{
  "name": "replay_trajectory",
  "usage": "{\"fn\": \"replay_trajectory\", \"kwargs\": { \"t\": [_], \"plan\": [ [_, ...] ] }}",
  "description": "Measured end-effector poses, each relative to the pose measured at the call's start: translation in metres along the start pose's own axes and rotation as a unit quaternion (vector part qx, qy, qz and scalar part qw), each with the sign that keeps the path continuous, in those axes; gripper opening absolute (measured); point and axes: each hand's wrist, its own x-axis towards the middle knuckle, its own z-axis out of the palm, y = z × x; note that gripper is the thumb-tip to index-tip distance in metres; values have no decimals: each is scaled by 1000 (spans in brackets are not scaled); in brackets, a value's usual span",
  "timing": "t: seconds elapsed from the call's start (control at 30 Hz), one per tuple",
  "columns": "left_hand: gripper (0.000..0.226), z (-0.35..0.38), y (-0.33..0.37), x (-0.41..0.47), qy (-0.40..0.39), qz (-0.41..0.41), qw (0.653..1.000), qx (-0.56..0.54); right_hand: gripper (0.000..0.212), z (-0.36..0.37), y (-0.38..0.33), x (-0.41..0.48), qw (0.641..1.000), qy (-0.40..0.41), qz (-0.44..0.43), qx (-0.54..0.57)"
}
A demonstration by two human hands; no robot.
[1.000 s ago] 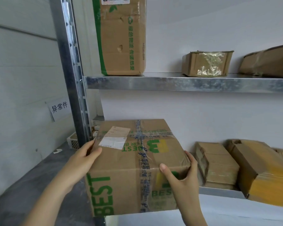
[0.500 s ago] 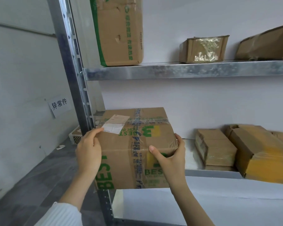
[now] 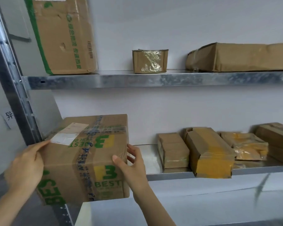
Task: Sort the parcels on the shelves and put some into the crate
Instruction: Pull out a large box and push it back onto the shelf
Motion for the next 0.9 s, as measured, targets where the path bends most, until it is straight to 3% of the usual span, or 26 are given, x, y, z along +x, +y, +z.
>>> {"fn": "replay_trajectory", "kwargs": {
  "t": [0.13, 0.23, 0.33, 0.4, 0.47, 0.53, 0.63, 0.77, 0.9],
  "plan": [
    [46, 3, -11, 6, 31, -19, 998, 46, 65, -11, -5, 7, 998, -42, 30, -29],
    [53, 35, -59, 32, 45, -39, 998, -6, 62, -26, -9, 12, 997, -49, 41, -46],
    [51, 15, 6, 12, 99, -2, 995, -2, 44, -52, -10, 22, 998, 12, 8, -58],
    [44, -19, 78, -9, 85, 25, 996, -21, 34, -77, -8, 32, 990, 90, -27, -108],
    [36, -24, 112, -22, 74, 52, 995, -31, 27, -106, -1, 44, 961, 164, -66, -215],
    [32, -21, 137, -34, 30, 75, 994, -68, 25, -133, 4, 54, 908, 206, -87, -355],
    [28, -13, 174, -57, -12, 137, 983, -125, 38, -159, 8, 63, 819, 194, -54, -538],
    [27, 3, 209, -88, -51, 181, 959, -214, 68, -159, 15, 74, 785, 150, -4, -602],
    [31, 38, 231, -117, -104, 159, 951, -245, 81, -146, 28, 87, 743, 148, 41, -651]
  ]
}}
